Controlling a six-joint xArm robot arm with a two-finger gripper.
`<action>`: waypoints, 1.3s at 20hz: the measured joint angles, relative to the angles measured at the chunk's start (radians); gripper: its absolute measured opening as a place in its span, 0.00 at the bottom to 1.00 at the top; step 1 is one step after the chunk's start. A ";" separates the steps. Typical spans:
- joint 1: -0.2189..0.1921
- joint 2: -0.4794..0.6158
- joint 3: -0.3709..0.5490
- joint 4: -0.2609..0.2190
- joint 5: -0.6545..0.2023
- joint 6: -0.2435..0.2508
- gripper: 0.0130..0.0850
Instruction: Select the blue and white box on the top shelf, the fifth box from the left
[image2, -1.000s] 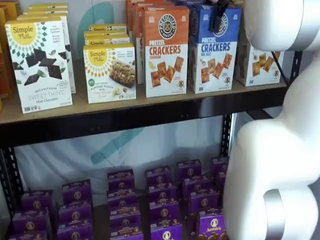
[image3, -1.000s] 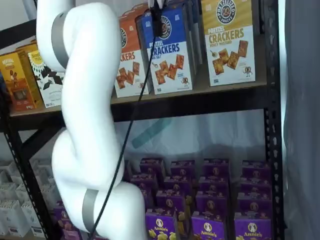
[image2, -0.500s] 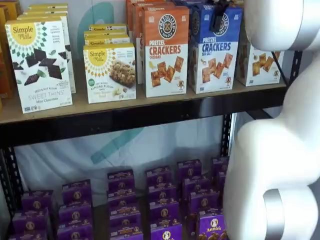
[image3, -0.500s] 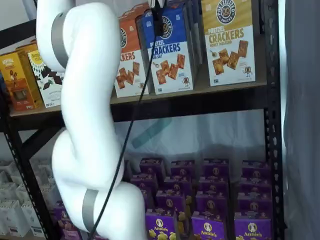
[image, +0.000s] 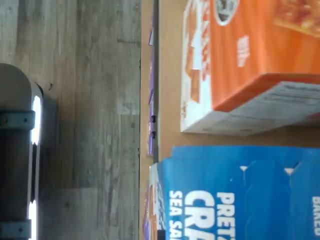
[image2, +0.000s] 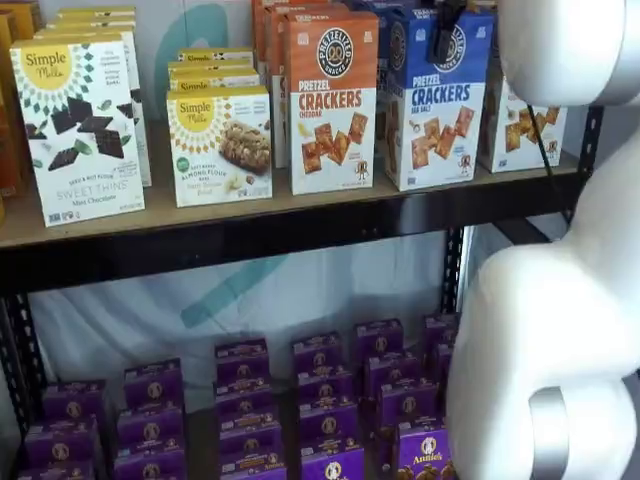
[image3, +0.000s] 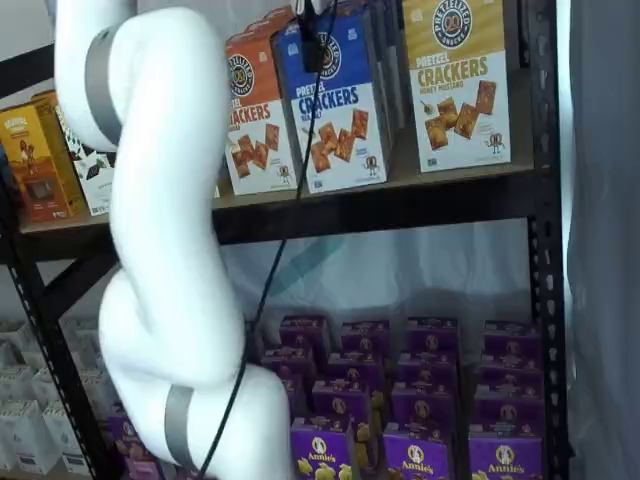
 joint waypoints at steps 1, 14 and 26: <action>0.001 -0.015 0.013 -0.002 0.004 0.000 0.56; -0.022 -0.268 0.209 0.013 0.098 -0.006 0.56; -0.045 -0.402 0.341 0.001 0.114 -0.033 0.56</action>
